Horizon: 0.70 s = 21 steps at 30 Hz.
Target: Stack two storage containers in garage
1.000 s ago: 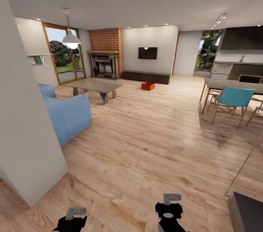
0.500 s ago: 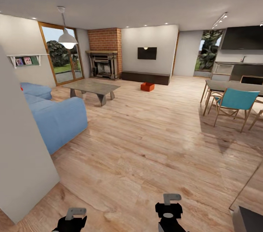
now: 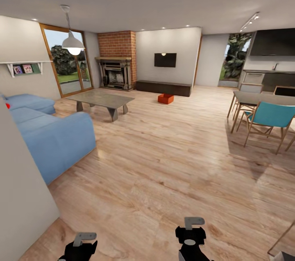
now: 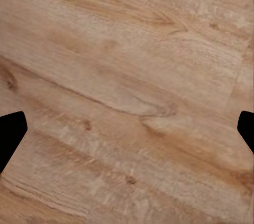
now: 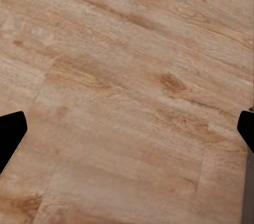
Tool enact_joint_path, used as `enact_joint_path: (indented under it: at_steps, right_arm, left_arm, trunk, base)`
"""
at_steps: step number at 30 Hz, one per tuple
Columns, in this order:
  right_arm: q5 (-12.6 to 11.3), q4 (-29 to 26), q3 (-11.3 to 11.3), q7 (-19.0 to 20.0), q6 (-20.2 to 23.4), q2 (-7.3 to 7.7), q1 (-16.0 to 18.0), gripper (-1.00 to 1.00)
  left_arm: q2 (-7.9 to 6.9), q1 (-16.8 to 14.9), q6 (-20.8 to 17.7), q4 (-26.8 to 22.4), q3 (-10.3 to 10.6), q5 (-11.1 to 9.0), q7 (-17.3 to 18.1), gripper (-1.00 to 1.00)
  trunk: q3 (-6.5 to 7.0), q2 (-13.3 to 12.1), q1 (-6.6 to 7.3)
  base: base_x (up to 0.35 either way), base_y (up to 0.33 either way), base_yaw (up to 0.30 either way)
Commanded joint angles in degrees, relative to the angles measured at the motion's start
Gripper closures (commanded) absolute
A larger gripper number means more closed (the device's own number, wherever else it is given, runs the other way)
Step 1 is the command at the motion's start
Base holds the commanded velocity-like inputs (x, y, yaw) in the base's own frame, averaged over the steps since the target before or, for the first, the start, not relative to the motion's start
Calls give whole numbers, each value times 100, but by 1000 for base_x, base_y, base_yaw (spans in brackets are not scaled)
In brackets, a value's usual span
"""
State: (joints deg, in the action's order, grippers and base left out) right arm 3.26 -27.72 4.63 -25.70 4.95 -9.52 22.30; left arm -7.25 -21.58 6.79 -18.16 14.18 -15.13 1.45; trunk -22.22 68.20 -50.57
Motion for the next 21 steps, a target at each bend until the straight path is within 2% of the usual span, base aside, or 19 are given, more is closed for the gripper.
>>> enact_joint_path:
  at_steps: [1,21]
  right_arm:
    - [34,-4,27,-33,48,0,3,-100]
    - [46,110,55,2,41,-6,3,-100]
  left_arm:
    - [-5,-5,27,5,36,-60,13,-100]
    - [4,-4,43,14,41,-60,13,-100]
  trunk:
    - [-6,4,-3]
    - [-6,4,-3]
  base:
    - [302,0,0]
    - [301,0,0]
